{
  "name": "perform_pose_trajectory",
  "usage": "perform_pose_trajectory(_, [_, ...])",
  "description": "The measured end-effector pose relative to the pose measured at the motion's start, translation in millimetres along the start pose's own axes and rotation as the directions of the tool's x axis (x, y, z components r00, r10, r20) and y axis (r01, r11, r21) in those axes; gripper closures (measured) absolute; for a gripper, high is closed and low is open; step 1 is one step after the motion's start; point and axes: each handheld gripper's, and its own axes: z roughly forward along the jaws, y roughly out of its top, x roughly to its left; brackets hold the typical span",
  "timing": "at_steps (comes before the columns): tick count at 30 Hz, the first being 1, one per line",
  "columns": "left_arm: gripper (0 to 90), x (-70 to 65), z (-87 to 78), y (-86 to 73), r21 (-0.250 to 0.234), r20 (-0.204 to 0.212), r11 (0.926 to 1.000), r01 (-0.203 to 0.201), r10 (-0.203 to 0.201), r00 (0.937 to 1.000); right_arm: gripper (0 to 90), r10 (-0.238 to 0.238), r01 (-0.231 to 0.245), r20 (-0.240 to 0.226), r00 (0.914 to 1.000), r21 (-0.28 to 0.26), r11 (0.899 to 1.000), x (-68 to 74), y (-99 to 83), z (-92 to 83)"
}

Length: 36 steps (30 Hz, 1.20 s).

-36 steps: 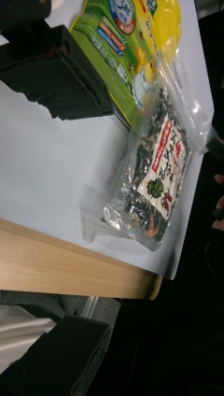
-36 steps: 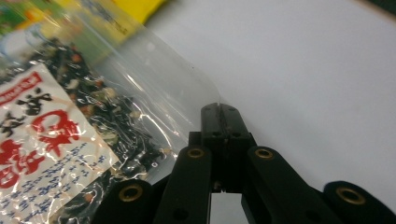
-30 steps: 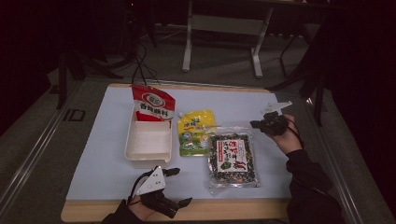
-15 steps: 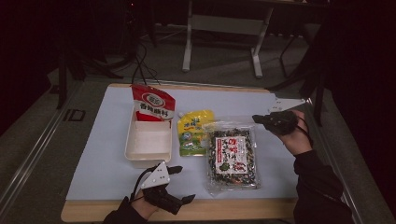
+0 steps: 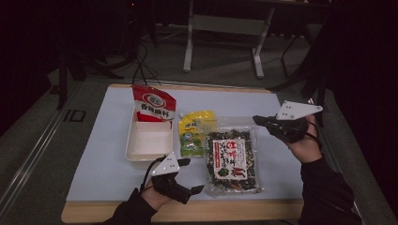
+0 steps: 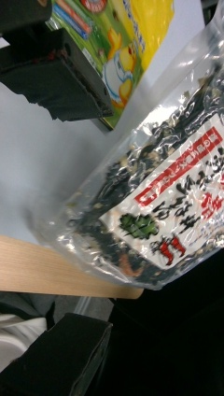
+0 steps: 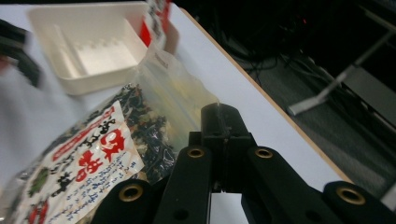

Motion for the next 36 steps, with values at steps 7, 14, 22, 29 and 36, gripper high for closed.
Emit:
perform_pose_trajectory(7, [3.7,6.4,15.7,2.9,0.034,-0.004,0.9994,0.01,-0.01,0.9999,90.0,-0.06,0.06,-0.011,0.9981,-0.036,0.998,18.2,13.0,-13.1])
perform_pose_trajectory(14, [14.4,18.0,21.6,8.6,0.02,0.015,0.9986,0.049,-0.05,0.9987,90.0,-0.088,0.085,-0.029,0.9957,-0.094,0.992,29.7,22.4,-27.0])
perform_pose_trajectory(22, [38.9,22.2,36.4,11.3,0.011,0.142,0.9988,0.048,-0.049,0.9887,90.0,-0.105,0.099,-0.048,0.9934,-0.107,0.989,37.6,28.0,-31.9])
perform_pose_trajectory(29, [67.0,11.6,31.9,21.7,0.024,0.211,0.9997,0.01,-0.015,0.9774,90.0,-0.098,0.092,-0.047,0.9941,-0.113,0.989,36.1,27.4,-38.0])
perform_pose_trajectory(36, [73.5,1.0,24.0,30.6,0.037,0.198,0.9993,0.003,-0.011,0.9802,90.0,-0.099,0.092,-0.048,0.9939,-0.122,0.988,37.5,30.8,-45.3])
